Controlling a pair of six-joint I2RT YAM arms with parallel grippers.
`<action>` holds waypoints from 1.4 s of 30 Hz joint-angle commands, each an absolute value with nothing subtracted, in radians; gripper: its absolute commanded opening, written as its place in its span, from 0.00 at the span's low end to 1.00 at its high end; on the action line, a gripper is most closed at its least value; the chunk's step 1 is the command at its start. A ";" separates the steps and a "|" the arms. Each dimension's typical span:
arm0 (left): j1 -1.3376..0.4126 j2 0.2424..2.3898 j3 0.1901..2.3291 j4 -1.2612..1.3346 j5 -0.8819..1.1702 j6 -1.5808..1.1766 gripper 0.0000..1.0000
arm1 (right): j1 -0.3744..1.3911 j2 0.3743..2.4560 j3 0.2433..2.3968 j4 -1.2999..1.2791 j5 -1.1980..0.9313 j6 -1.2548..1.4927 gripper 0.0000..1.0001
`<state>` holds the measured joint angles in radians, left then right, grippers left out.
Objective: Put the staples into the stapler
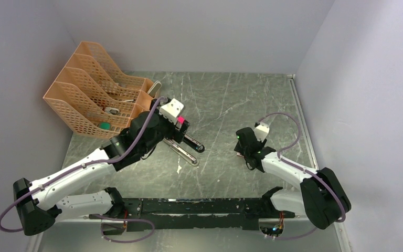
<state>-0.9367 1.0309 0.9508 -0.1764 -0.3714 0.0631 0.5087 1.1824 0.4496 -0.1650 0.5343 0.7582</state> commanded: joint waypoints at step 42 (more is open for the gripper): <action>-0.930 1.020 0.985 -0.195 -0.325 0.064 0.99 | 0.498 1.292 0.522 -0.258 0.432 0.687 0.56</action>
<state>-0.9367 1.0306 0.9546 -0.1856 -0.3431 0.0635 0.5034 1.2804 0.5049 -0.2230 0.4248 0.6777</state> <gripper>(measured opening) 0.986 0.567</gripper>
